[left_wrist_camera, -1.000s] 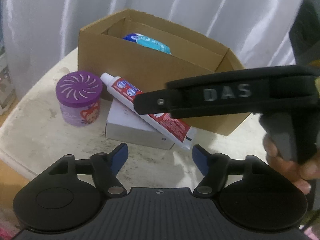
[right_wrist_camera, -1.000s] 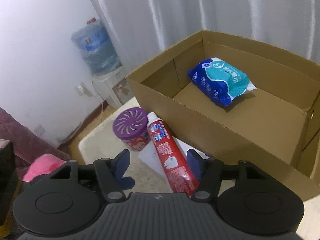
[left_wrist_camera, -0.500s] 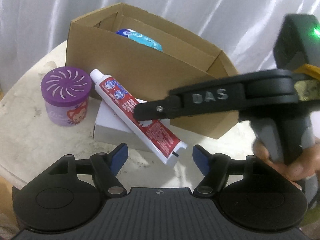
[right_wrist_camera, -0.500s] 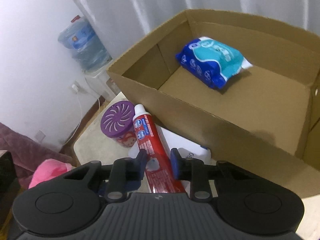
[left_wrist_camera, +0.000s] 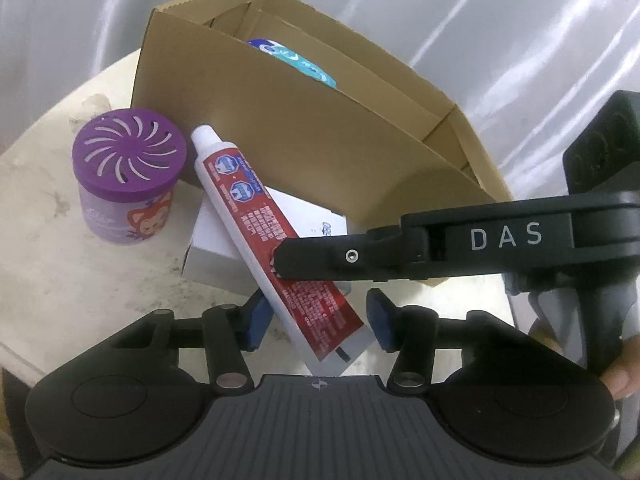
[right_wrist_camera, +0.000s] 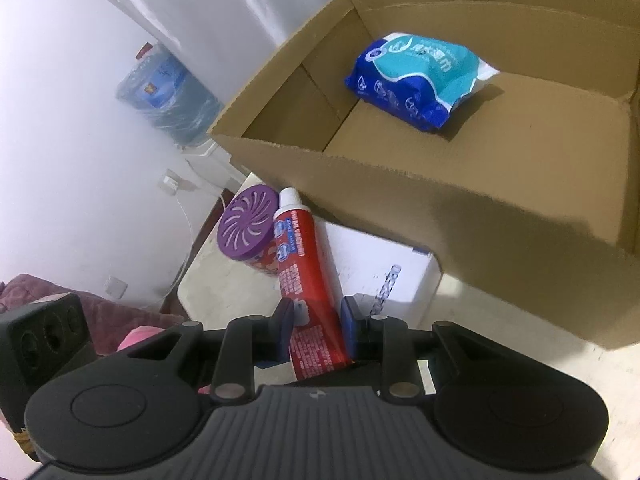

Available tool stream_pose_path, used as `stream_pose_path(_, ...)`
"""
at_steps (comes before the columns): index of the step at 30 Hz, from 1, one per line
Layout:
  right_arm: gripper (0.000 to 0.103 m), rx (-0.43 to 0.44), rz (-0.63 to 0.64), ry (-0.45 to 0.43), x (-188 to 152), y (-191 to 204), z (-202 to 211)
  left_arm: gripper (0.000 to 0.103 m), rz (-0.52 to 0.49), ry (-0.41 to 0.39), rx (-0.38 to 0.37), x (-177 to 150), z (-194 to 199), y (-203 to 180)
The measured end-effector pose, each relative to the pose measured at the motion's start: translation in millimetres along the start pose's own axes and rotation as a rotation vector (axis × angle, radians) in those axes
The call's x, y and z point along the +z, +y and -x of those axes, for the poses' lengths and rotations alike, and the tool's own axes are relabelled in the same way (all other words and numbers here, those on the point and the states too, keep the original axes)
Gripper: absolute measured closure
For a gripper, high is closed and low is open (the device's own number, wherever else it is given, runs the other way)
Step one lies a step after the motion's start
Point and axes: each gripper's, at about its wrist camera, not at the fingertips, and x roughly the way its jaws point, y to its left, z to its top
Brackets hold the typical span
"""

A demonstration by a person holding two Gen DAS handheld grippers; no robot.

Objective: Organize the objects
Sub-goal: 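Lift the toothpaste tube with the right gripper off the white box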

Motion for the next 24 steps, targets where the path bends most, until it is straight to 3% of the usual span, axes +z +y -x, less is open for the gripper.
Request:
stream_pose_path(11, 0.074, 0.066, -0.081, 0.05, -44, -9, 17, 0.053, -0.01, 0.088, -0.01, -36, 22, -15)
stream_pose_path(19, 0.074, 0.084, -0.184, 0.098, -86, -31, 31, 0.053, 0.023, 0.188, -0.072, -67, 22, -25)
stream_pose_path(24, 0.074, 0.114, -0.271, 0.092, -96, -49, 31, 0.054, 0.019, 0.187, -0.081, -67, 17, -26)
